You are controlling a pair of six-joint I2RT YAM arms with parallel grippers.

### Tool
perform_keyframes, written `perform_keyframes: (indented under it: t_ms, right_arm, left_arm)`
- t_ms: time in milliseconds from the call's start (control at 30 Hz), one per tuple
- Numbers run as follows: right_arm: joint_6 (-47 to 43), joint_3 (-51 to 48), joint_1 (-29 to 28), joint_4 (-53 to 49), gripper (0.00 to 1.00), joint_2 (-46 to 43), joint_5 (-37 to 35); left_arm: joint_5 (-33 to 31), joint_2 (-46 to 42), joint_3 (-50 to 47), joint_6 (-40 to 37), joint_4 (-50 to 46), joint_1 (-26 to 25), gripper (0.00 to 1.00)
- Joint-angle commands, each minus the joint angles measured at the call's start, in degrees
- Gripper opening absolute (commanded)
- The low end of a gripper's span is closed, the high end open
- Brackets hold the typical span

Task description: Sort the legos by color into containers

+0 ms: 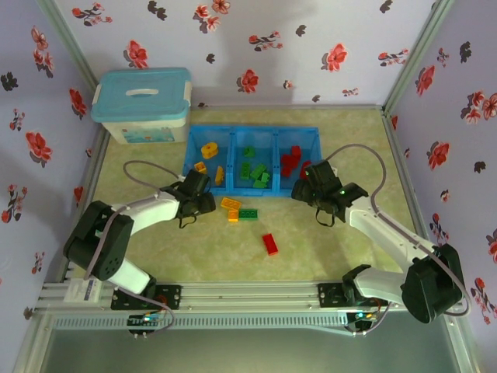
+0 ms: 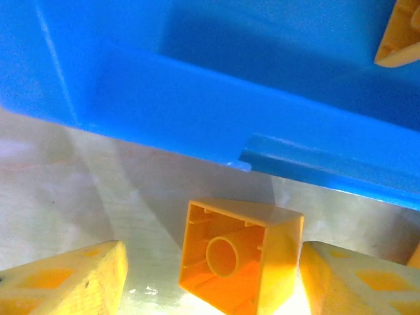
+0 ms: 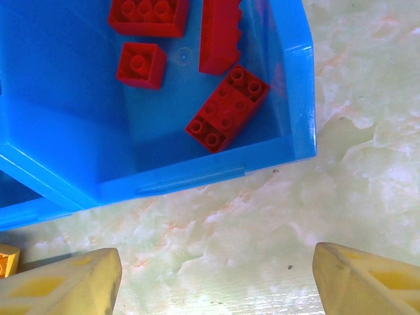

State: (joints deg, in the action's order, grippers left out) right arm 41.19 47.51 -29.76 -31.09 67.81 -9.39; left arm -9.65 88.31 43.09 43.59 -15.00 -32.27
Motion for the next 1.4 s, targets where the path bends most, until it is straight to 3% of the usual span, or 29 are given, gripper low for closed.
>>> perform_keyframes:
  t_ms: [0, 233, 533, 1000, 1367]
  right_arm:
    - [1.0, -1.0, -0.3, -0.5, 0.77, -1.9, -1.5]
    - [1.1, -2.1, -0.2, -0.6, 0.77, -3.1, -2.3]
    - [1.6, -2.7, -0.2, 0.2, 0.76, -2.7, -1.3]
    - [2.9, -6.5, -0.2, 0.2, 0.76, -6.8, -1.7]
    - [4.3, -9.0, -0.3, 0.5, 0.75, -9.4, -0.1]
  left_arm:
    - [0.7, 2.2, 1.9, -0.8, -0.1, 0.4, 0.67]
    - [1.1, 3.8, 1.9, -1.0, -0.3, 0.3, 0.56]
    - [-0.7, -0.7, 3.0, -2.2, -3.3, 0.3, 0.37]
    - [-2.8, -9.2, 11.2, -6.4, -10.0, 0.6, 0.34]
    - [-1.3, -0.7, 23.8, -10.8, -11.7, 3.8, 0.34]
